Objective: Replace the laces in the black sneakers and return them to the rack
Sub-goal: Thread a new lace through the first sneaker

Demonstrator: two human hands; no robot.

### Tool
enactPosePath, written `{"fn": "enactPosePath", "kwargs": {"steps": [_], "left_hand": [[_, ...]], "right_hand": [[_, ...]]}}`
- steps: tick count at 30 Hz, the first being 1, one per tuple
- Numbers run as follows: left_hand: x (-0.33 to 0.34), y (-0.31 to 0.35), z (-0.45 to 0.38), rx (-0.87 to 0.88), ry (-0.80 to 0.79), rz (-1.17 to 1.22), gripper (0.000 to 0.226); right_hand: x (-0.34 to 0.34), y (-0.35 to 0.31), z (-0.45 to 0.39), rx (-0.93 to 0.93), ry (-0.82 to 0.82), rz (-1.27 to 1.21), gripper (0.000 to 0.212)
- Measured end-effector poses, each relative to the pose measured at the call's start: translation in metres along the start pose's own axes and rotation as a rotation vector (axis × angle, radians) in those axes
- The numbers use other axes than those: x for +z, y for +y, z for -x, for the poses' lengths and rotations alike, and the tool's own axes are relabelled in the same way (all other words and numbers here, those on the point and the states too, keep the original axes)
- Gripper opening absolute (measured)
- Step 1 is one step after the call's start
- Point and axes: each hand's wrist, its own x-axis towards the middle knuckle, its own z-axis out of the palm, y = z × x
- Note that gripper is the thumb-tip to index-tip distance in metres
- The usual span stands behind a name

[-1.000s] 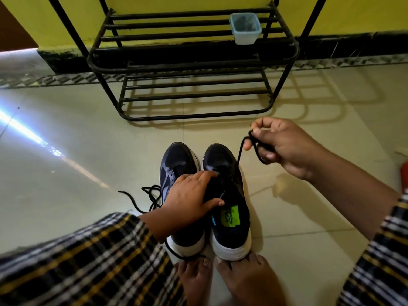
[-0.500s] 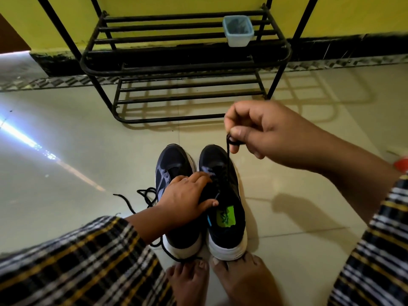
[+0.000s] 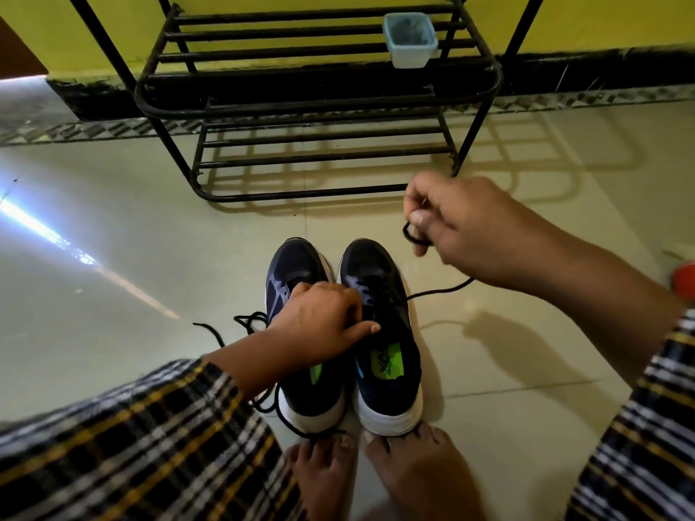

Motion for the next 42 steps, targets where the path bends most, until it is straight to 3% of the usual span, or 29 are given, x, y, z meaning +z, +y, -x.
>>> {"fn": "enactPosePath", "kwargs": {"steps": [4, 8, 14, 18, 22, 27, 36, 42], "left_hand": [[0.007, 0.006, -0.003, -0.048, -0.043, -0.051, 0.043], [0.008, 0.009, -0.003, -0.083, 0.004, -0.019, 0.034], [0.005, 0.014, -0.002, -0.219, 0.038, 0.281, 0.022], [0.004, 0.013, -0.005, -0.321, 0.063, 0.4, 0.021], [0.005, 0.015, -0.005, -0.317, 0.058, 0.478, 0.016], [-0.001, 0.012, -0.008, -0.363, 0.031, 0.671, 0.013], [-0.009, 0.007, -0.011, -0.467, -0.056, 0.812, 0.005], [-0.011, 0.006, -0.009, -0.468, -0.081, 0.863, 0.003]], "right_hand": [[0.021, 0.008, -0.002, 0.028, -0.207, -0.117, 0.018], [0.047, 0.029, -0.004, 0.093, -0.278, -0.03, 0.012], [0.062, 0.051, -0.005, 0.218, -0.327, -0.25, 0.008], [0.068, 0.05, -0.006, 0.17, -0.281, -0.294, 0.013], [0.078, 0.048, -0.003, 0.176, -0.229, -0.422, 0.012], [0.087, 0.045, 0.0, 0.28, -0.031, -0.656, 0.005], [0.111, 0.047, 0.007, 0.288, -0.011, -0.366, 0.009], [0.12, 0.042, 0.006, 0.305, 0.01, -0.305, 0.013]]}}
